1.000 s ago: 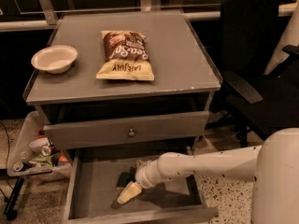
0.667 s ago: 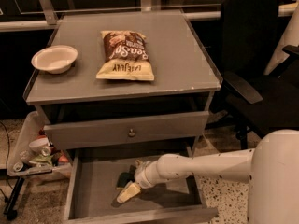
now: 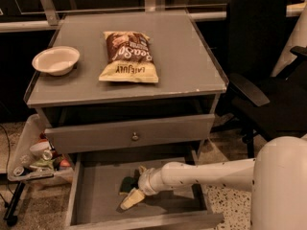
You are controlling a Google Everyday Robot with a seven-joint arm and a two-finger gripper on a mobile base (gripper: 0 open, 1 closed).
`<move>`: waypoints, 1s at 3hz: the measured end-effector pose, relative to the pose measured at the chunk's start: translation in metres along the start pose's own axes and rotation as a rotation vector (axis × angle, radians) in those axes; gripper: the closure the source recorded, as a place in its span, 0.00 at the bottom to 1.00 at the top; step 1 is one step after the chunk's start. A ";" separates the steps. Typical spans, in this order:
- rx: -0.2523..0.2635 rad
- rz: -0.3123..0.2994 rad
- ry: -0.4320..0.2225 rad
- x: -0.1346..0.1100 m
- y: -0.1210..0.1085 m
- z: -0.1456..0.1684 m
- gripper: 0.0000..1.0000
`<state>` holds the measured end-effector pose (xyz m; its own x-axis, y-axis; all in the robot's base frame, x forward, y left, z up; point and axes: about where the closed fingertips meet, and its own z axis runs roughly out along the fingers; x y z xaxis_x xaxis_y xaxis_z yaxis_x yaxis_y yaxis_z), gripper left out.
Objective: Pick sponge from middle drawer and place on counter
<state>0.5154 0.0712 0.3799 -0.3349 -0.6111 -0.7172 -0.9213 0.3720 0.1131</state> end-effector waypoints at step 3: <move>-0.012 -0.011 -0.031 0.014 0.001 0.026 0.18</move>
Offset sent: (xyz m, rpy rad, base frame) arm 0.0102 0.0024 -0.0196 0.0235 -0.0358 0.0067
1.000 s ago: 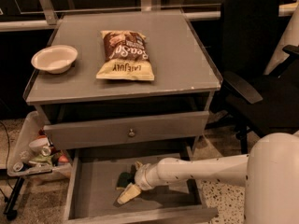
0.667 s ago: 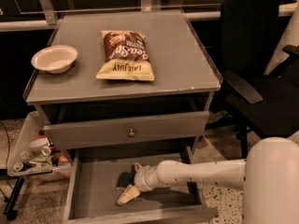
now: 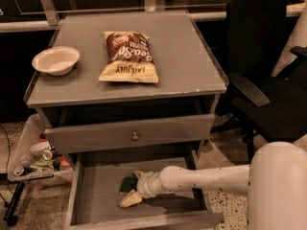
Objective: Pick sponge from middle drawer and place on counter
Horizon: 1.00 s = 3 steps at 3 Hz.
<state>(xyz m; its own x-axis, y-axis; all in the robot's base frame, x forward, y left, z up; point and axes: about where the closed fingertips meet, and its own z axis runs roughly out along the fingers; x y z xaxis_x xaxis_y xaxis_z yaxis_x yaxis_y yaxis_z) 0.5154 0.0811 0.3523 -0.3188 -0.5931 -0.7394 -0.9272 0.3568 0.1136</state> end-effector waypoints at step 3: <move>0.000 0.000 0.000 0.000 0.000 0.000 0.88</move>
Offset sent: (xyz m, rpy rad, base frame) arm 0.0000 0.0000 0.0000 0.0000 0.0000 0.0000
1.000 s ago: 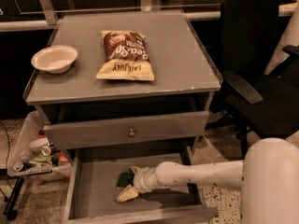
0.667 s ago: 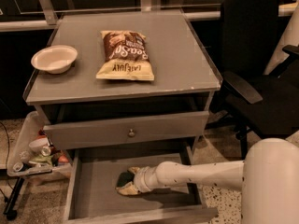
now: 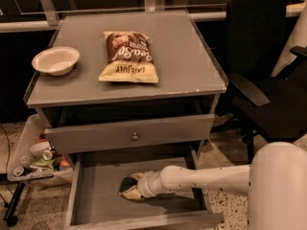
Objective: Pick sponge from middle drawer and place on counter
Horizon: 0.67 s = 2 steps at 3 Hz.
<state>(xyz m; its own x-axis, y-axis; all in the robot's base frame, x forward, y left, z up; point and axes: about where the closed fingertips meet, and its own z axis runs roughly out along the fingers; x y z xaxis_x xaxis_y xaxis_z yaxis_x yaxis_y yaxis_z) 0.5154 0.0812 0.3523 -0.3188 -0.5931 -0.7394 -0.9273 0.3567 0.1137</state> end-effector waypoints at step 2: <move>0.011 0.008 -0.015 -0.003 0.000 -0.004 1.00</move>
Offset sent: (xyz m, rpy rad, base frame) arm 0.0034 -0.0061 0.0134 0.0245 -0.0157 -0.0388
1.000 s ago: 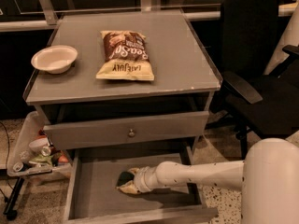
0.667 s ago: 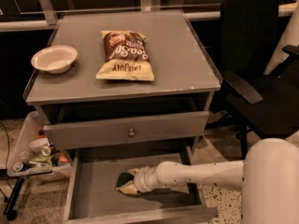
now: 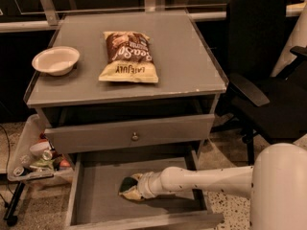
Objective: Pick sponge from middle drawer and place on counter
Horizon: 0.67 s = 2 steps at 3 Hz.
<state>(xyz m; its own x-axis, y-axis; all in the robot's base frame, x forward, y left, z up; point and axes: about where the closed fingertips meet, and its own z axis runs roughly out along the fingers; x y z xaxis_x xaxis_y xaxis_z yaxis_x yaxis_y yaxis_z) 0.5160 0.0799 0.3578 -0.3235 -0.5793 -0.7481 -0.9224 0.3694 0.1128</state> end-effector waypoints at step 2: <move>0.004 0.036 0.007 -0.013 -0.008 -0.042 1.00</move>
Offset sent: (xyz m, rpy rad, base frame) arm 0.0020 -0.0541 0.0692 -0.0279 0.0692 -0.0180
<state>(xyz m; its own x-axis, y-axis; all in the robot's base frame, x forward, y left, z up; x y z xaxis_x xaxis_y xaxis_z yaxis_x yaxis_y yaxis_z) 0.5185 0.0544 0.3938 -0.3582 -0.5705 -0.7391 -0.9092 0.3931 0.1372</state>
